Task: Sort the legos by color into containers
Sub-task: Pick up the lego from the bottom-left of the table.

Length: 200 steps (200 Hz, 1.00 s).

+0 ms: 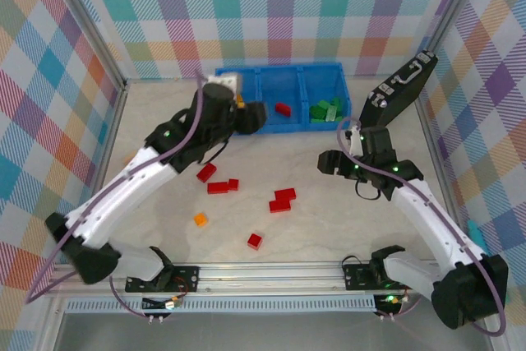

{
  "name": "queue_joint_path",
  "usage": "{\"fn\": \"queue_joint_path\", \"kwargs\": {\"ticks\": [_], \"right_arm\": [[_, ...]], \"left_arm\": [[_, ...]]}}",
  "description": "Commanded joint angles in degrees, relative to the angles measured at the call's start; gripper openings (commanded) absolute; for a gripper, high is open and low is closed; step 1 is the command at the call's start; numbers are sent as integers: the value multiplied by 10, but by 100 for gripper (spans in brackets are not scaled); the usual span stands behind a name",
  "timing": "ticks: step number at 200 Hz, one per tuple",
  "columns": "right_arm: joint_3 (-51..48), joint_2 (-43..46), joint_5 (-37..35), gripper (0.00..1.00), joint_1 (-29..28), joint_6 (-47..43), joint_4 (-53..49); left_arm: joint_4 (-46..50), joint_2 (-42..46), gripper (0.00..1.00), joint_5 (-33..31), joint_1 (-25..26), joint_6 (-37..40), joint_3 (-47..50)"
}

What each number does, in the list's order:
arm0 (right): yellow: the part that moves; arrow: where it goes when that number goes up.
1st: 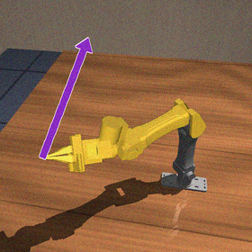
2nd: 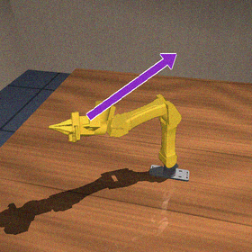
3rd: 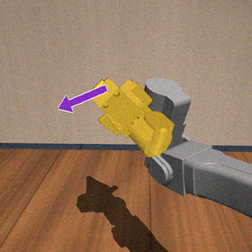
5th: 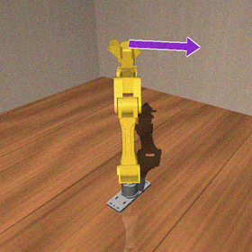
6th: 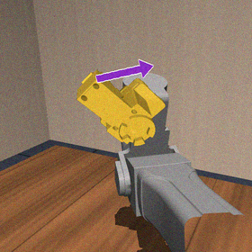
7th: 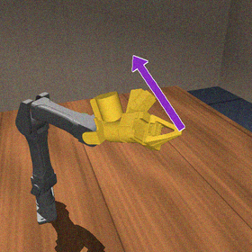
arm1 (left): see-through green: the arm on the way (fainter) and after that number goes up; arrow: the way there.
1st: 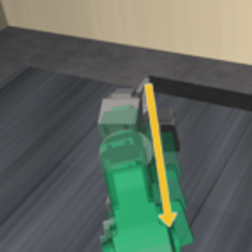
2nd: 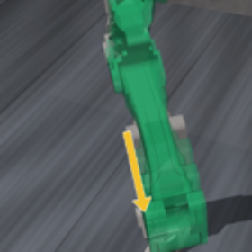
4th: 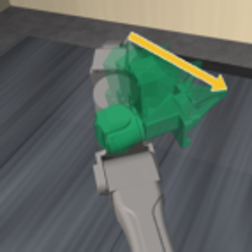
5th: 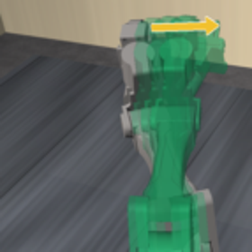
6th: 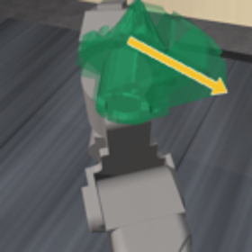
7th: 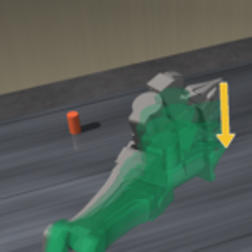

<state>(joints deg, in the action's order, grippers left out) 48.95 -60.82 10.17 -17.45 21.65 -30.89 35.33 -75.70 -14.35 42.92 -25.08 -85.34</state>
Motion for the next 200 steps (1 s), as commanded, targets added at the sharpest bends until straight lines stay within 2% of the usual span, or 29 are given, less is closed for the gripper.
{"fn": "queue_joint_path", "kwargs": {"ticks": [1, 11, 39, 66, 82, 103, 158, 200], "right_arm": [[35, -16, 8, 83, -3, -38, 19], [46, -27, 7, 83, -3, -46, 18], [70, -48, 16, 83, -3, -65, 21], [78, -52, 22, 87, -2, -90, 25], [77, -50, 14, 92, -3, -96, 28], [77, -54, 13, 93, -3, -100, 31], [88, -63, 30, 95, -3, -112, 32], [97, -61, 59, 95, -2, -115, 38]], "left_arm": [[186, 41, 68, -94, -5, -88, 77], [225, 73, 69, -101, -5, -139, 119], [251, 161, 71, -61, -5, -257, 253], [279, 214, 72, -45, -5, -324, 328], [295, 231, 73, -45, -4, -341, 355], [284, 241, 73, -41, -4, -358, 389], [179, 221, 74, -4, -4, -419, 494], [118, 173, 75, -4, -4, -426, 510]]}}
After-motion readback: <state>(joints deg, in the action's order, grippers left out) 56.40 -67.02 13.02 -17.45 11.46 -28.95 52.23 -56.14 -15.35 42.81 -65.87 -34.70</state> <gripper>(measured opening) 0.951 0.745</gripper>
